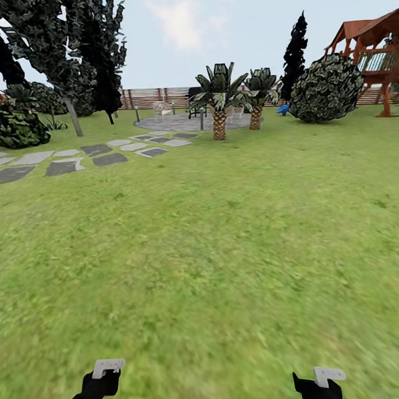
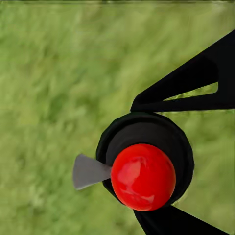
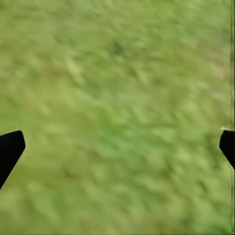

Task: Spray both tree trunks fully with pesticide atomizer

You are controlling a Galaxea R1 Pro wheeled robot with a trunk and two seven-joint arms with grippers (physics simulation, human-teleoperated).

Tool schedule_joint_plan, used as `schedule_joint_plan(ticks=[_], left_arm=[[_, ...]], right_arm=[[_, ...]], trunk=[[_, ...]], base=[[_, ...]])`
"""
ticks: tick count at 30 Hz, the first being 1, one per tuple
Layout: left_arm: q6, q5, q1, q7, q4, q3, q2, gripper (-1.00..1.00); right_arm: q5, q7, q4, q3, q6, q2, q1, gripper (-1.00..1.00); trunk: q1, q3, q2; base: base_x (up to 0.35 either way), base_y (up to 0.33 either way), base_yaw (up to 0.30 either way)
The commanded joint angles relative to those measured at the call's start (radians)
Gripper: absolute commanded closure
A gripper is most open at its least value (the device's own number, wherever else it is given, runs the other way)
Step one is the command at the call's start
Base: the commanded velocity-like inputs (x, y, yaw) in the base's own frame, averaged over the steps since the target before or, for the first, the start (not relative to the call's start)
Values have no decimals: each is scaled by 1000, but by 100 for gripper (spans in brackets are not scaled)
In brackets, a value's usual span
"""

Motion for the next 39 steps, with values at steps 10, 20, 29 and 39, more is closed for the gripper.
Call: schedule_joint_plan(ticks=[10,20,29,39], left_arm=[[-1,-4,0,-4,1,9,2,100],[-1,-6,0,-3,1,9,4,100],[-2,-5,0,-3,1,11,7,100],[-3,-4,7,-3,0,11,12,100]], right_arm=[[7,3,1,-9,-4,0,-1,-100],[7,3,1,-9,-4,0,-1,-100],[7,3,1,-9,-4,0,-1,-100],[8,3,1,-9,-4,0,-1,-100]], trunk=[[0,-1,0],[0,-1,0],[0,-1,0],[0,-1,0]], base=[[261,-164,-300],[278,-161,-300],[280,-160,-300],[280,-160,-300]])
